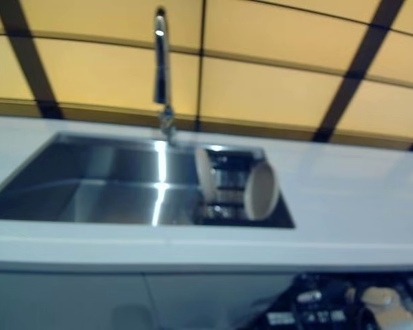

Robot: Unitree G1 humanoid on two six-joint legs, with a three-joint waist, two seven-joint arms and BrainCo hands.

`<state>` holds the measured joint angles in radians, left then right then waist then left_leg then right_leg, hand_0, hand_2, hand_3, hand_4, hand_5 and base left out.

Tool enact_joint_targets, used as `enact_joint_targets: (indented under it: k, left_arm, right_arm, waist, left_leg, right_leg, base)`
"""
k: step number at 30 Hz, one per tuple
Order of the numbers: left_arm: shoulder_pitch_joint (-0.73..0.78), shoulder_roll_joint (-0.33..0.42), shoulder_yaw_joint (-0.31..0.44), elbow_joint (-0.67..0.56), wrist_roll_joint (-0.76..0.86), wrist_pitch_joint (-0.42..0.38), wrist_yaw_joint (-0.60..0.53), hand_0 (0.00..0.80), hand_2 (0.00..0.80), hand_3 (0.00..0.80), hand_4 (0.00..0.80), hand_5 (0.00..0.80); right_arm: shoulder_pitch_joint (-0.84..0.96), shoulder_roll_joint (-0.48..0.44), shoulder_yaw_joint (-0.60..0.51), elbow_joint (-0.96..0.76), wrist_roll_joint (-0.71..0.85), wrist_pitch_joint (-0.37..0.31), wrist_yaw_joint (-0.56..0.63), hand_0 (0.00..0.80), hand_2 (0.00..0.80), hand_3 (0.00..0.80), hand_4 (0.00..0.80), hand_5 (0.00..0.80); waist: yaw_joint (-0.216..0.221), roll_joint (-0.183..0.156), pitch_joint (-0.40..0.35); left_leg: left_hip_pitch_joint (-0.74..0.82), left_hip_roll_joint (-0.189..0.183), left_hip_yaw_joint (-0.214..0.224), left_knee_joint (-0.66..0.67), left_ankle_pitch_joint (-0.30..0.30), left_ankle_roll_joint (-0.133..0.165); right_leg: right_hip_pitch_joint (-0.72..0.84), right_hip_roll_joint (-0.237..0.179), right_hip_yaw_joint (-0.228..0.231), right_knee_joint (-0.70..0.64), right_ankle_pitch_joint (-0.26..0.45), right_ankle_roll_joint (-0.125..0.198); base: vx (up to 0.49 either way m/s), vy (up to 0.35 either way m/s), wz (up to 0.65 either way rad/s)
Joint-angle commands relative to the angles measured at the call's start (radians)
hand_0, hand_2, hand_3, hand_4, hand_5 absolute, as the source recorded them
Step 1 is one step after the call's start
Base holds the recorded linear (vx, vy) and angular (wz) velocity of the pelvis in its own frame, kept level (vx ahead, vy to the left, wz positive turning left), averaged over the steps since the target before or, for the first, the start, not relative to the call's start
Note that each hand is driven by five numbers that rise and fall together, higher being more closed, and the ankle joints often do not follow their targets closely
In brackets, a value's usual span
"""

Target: Take plates into dishwasher

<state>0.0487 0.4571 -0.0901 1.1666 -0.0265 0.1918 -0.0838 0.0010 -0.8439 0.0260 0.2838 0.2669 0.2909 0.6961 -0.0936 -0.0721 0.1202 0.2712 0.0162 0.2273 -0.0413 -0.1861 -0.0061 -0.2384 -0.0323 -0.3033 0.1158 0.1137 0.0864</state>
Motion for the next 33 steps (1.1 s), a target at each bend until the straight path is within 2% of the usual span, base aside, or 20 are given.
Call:
enact_joint_targets:
  k: [1,4,7,8,9,11,12,13,14,15,16,17,18,20,21,23,28,33]
  left_arm:
    - [0.012,0.031,0.037,0.045,-0.034,0.002,0.045,0.000,0.000,0.000,0.000,0.000]
    - [0.010,0.027,0.060,0.054,-0.053,0.011,0.068,0.000,0.000,0.000,0.000,0.000]
    - [-0.003,0.021,0.072,0.054,-0.086,0.020,0.087,0.000,0.000,0.000,0.000,0.000]
    - [-0.011,0.015,0.084,0.056,-0.104,0.016,0.096,0.000,0.000,0.000,0.000,0.000]
    - [-0.015,0.011,0.091,0.054,-0.103,0.012,0.097,0.000,0.000,0.000,0.000,0.000]
    - [-0.021,0.001,0.093,0.039,-0.110,0.016,0.099,0.000,0.000,0.000,0.000,0.000]
    - [-0.024,-0.007,0.094,0.015,-0.111,0.026,0.100,0.000,0.000,0.000,0.000,0.000]
    - [-0.023,-0.008,0.090,0.008,-0.116,0.028,0.101,0.000,0.000,0.000,0.000,0.000]
    - [-0.020,-0.013,0.080,-0.004,-0.125,0.028,0.099,0.000,0.000,0.000,0.000,0.000]
    - [-0.022,-0.014,0.080,-0.007,-0.113,0.026,0.089,0.000,0.000,0.000,0.000,0.000]
    - [-0.022,-0.014,0.080,-0.012,-0.116,0.031,0.089,0.000,0.000,0.000,0.000,0.000]
    - [-0.030,-0.009,0.067,-0.027,-0.138,0.049,0.092,0.000,0.000,0.000,0.000,0.000]
    - [-0.031,-0.009,0.066,-0.027,-0.138,0.050,0.092,0.000,0.000,0.000,0.000,0.000]
    - [-0.033,-0.005,0.061,-0.018,-0.118,0.042,0.085,0.000,0.000,0.000,0.000,0.000]
    - [-0.031,-0.004,0.061,-0.013,-0.113,0.037,0.084,0.000,0.000,0.000,0.000,0.000]
    - [-0.026,0.002,0.066,0.018,-0.102,0.019,0.079,0.000,0.000,0.000,0.000,0.000]
    - [-0.012,-0.008,0.057,0.037,-0.127,-0.005,0.084,0.000,0.000,0.000,0.000,0.000]
    - [-0.024,-0.008,0.038,0.032,-0.141,-0.005,0.082,0.000,0.000,0.000,0.000,0.000]
  right_arm:
    - [-0.070,-0.035,-0.037,-0.010,0.103,-0.020,-0.076,0.000,0.000,0.000,0.000,0.000]
    - [-0.115,-0.053,-0.058,-0.004,0.112,-0.014,-0.139,0.000,0.000,0.000,0.000,0.000]
    - [-0.173,-0.079,-0.065,-0.003,0.112,0.024,-0.128,0.000,0.000,0.000,0.000,0.000]
    - [-0.209,-0.090,-0.049,0.002,0.106,0.035,-0.089,0.000,0.000,0.000,0.000,0.000]
    - [-0.227,-0.101,-0.033,0.000,0.099,0.041,-0.072,0.000,0.000,0.000,0.000,0.000]
    - [-0.249,-0.122,-0.004,-0.007,0.098,0.041,-0.059,0.000,0.000,0.000,0.000,0.000]
    - [-0.267,-0.145,0.013,-0.011,0.126,0.050,-0.056,0.000,0.000,0.000,0.000,0.000]
    - [-0.278,-0.151,0.018,-0.005,0.128,0.049,-0.051,0.000,0.000,0.000,0.000,0.000]
    - [-0.324,-0.161,0.048,0.027,0.130,0.035,-0.033,0.000,0.000,0.000,0.000,0.000]
    - [-0.341,-0.157,0.061,0.031,0.145,0.032,-0.032,0.000,0.000,0.000,0.000,0.000]
    - [-0.349,-0.163,0.063,0.028,0.153,0.034,-0.023,0.000,0.000,0.000,0.000,0.000]
    - [-0.359,-0.182,0.046,0.007,0.207,0.049,0.011,0.000,0.000,0.000,0.000,0.000]
    - [-0.357,-0.182,0.044,0.006,0.207,0.050,0.011,0.000,0.000,0.000,0.000,0.000]
    - [-0.308,-0.192,-0.033,0.010,0.247,0.035,0.048,0.000,0.000,0.000,0.000,0.000]
    - [-0.301,-0.194,-0.043,0.015,0.253,0.034,0.052,0.000,0.000,0.000,0.000,0.000]
    - [-0.278,-0.196,-0.073,0.053,0.204,0.031,0.049,0.000,0.000,0.000,0.000,0.000]
    - [-0.247,-0.233,-0.082,0.124,0.049,0.050,0.037,0.000,0.000,0.000,0.000,0.000]
    - [-0.277,-0.267,-0.061,0.177,0.005,0.063,0.030,0.000,0.000,0.000,0.000,0.000]
  waist:
    - [0.018,-0.036,-0.026]
    - [0.011,-0.026,-0.040]
    - [0.001,-0.022,-0.059]
    - [-0.001,-0.014,-0.071]
    - [0.002,-0.020,-0.072]
    - [0.030,-0.038,-0.056]
    - [0.070,-0.053,-0.031]
    - [0.078,-0.056,-0.026]
    - [0.106,-0.046,-0.003]
    - [0.118,-0.035,0.013]
    - [0.117,-0.038,0.017]
    - [0.107,-0.035,-0.002]
    - [0.108,-0.035,-0.001]
    - [0.094,-0.030,-0.029]
    - [0.093,-0.030,-0.033]
    - [0.087,-0.031,-0.052]
    - [0.074,-0.031,-0.072]
    - [0.075,-0.034,-0.076]
  left_leg:
    - [-0.037,-0.042,-0.088,-0.007,0.055,0.020]
    - [-0.015,-0.019,-0.073,-0.022,0.060,0.002]
    - [0.014,0.011,-0.072,0.000,0.043,-0.025]
    - [0.018,0.043,-0.077,0.074,0.066,-0.051]
    - [-0.013,0.064,-0.088,0.196,0.117,-0.064]
    - [-0.147,0.082,-0.106,0.375,0.205,-0.085]
    - [-0.282,0.066,-0.115,0.438,0.226,-0.081]
    - [-0.312,0.057,-0.109,0.407,0.230,-0.079]
    - [-0.376,0.061,-0.058,0.310,0.250,-0.082]
    - [-0.408,0.076,-0.027,0.294,0.285,-0.088]
    - [-0.389,0.065,-0.032,0.296,0.251,-0.079]
    - [-0.329,0.030,-0.049,0.177,0.189,-0.056]
    - [-0.323,0.028,-0.049,0.169,0.193,-0.055]
    - [-0.241,0.021,-0.054,0.065,0.187,-0.062]
    - [-0.230,0.022,-0.049,0.053,0.186,-0.064]
    - [-0.195,0.024,-0.040,0.018,0.178,-0.066]
    - [-0.182,0.018,-0.023,-0.025,0.183,-0.057]
    - [-0.184,0.012,-0.021,-0.041,0.185,-0.049]
  right_leg:
    - [0.031,-0.114,0.051,-0.036,0.118,0.107]
    - [0.047,-0.101,0.044,-0.036,0.076,0.087]
    - [0.067,-0.089,0.044,-0.042,0.041,0.049]
    - [0.081,-0.074,0.041,-0.043,0.017,0.023]
    - [0.094,-0.068,0.049,-0.049,0.004,0.003]
    - [0.151,-0.064,0.070,-0.074,-0.017,-0.023]
    - [0.212,-0.064,0.101,-0.095,-0.037,-0.028]
    - [0.224,-0.066,0.110,-0.101,-0.039,-0.024]
    - [0.266,-0.059,0.126,-0.111,-0.050,-0.010]
    - [0.285,-0.050,0.123,-0.098,-0.069,-0.013]
    - [0.286,-0.059,0.124,-0.101,-0.068,-0.008]
    - [0.265,-0.077,0.114,-0.111,-0.054,0.013]
    - [0.267,-0.078,0.114,-0.111,-0.054,0.014]
    - [0.262,-0.083,0.095,-0.119,-0.040,0.040]
    - [0.263,-0.084,0.091,-0.121,-0.040,0.043]
    - [0.260,-0.086,0.082,-0.124,-0.039,0.054]
    - [0.255,-0.075,0.088,-0.141,-0.038,0.053]
    - [0.255,-0.065,0.089,-0.149,-0.037,0.051]
  base:
    - [0.091,-0.102,-0.41]
    - [0.099,-0.070,-0.35]
    - [0.079,-0.024,-0.17]
    - [0.015,-0.055,-0.08]
    - [0.026,-0.078,-0.11]
    - [0.055,-0.068,-0.23]
    - [0.089,0.008,-0.38]
    - [0.143,0.143,-0.76]
    - [0.115,0.185,-0.94]
    - [0.097,0.171,-0.98]
    - [0.012,0.203,-0.65]
    - [-0.003,0.152,-0.31]
    - [0.016,0.190,-0.19]
    - [0.062,0.078,-0.36]
    - [0.081,0.026,-0.56]
    - [0.048,-0.001,-0.29]
    - [-0.010,0.030,0.26]
    - [-0.025,0.003,0.13]
